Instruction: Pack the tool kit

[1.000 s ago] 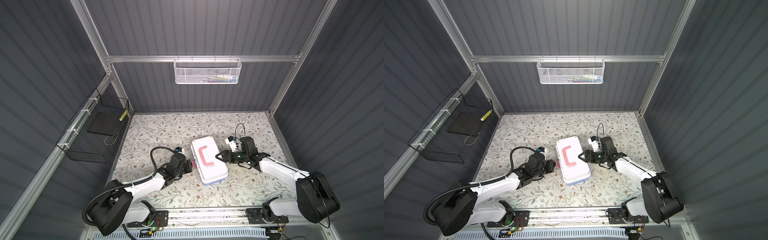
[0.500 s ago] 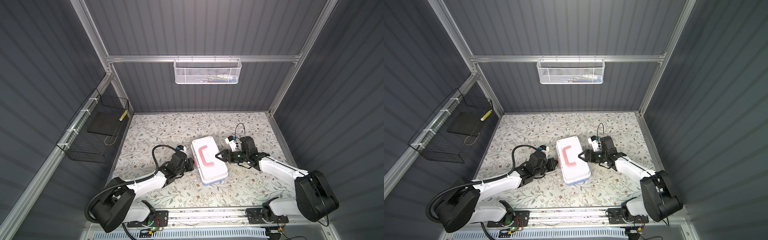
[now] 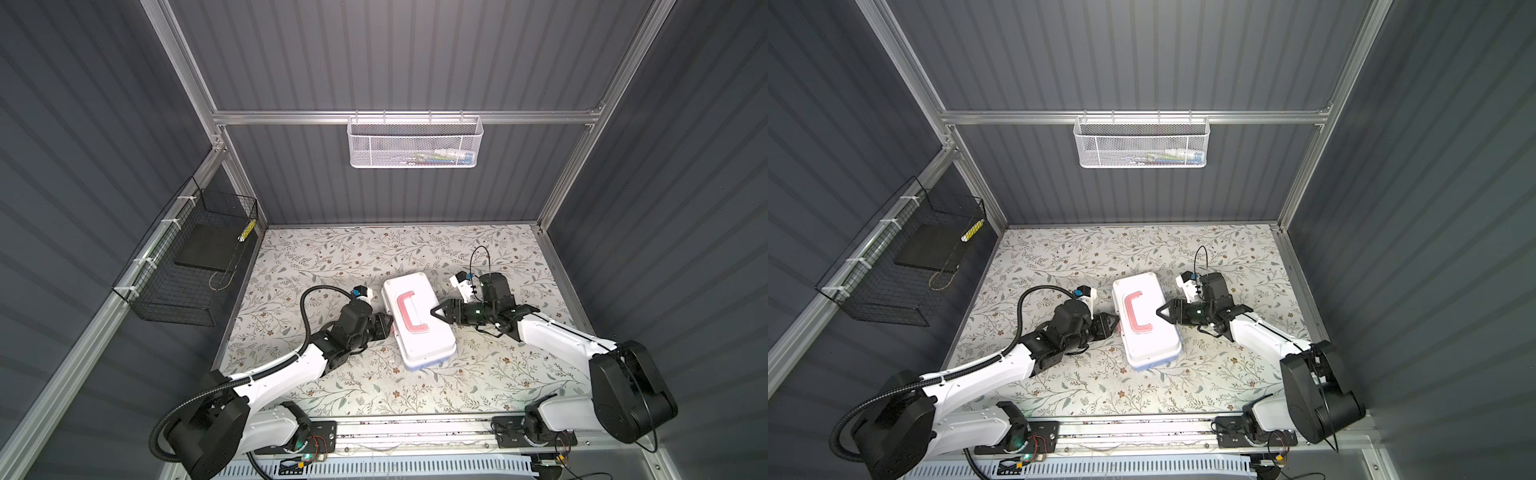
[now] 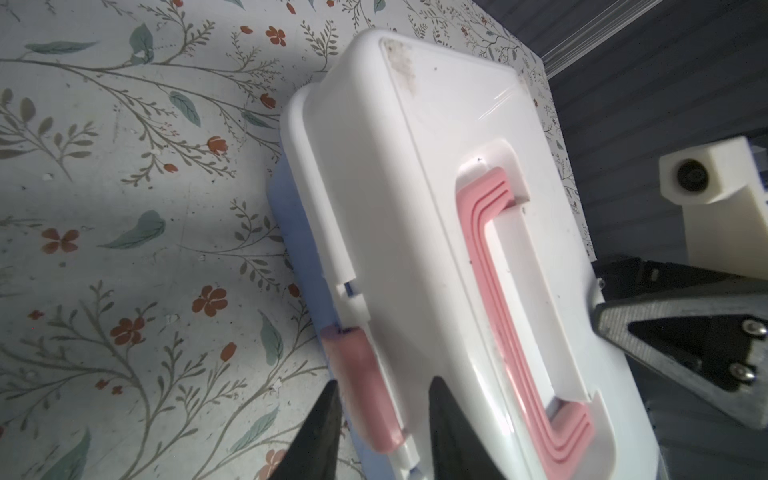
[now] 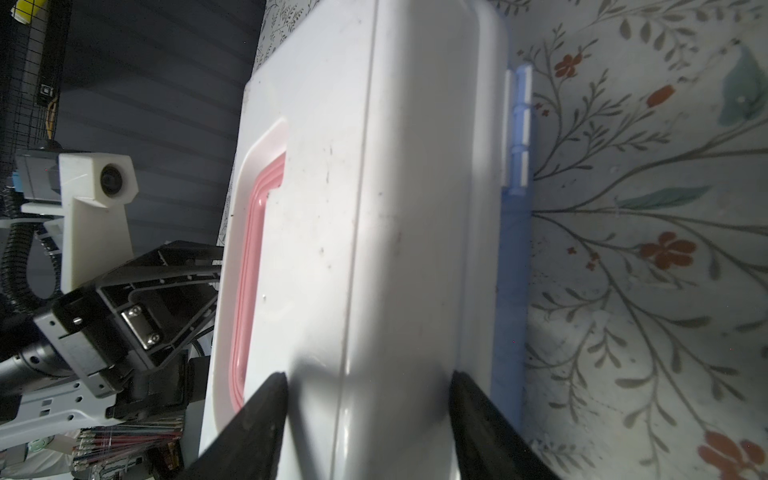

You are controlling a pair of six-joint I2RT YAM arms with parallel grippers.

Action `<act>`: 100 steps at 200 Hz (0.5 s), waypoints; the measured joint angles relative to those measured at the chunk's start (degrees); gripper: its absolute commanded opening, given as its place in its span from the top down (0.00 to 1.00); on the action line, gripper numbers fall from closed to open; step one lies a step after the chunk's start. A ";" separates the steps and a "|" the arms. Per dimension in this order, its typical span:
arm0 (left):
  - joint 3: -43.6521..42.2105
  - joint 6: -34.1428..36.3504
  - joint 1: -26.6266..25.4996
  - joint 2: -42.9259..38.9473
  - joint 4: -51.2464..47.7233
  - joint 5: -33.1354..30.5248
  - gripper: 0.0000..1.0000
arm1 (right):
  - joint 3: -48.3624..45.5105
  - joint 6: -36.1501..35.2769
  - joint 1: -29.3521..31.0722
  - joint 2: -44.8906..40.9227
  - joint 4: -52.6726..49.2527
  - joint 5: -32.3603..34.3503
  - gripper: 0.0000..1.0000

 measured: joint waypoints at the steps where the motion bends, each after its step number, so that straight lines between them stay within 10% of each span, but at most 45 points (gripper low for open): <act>1: 0.07 0.04 0.00 0.15 -0.09 0.00 0.63 | 0.00 0.00 0.00 0.00 0.00 0.00 0.37; 100: 3.43 1.53 0.00 4.26 -5.49 -1.11 0.78 | 0.20 -0.13 -0.04 0.11 -0.31 0.04 0.36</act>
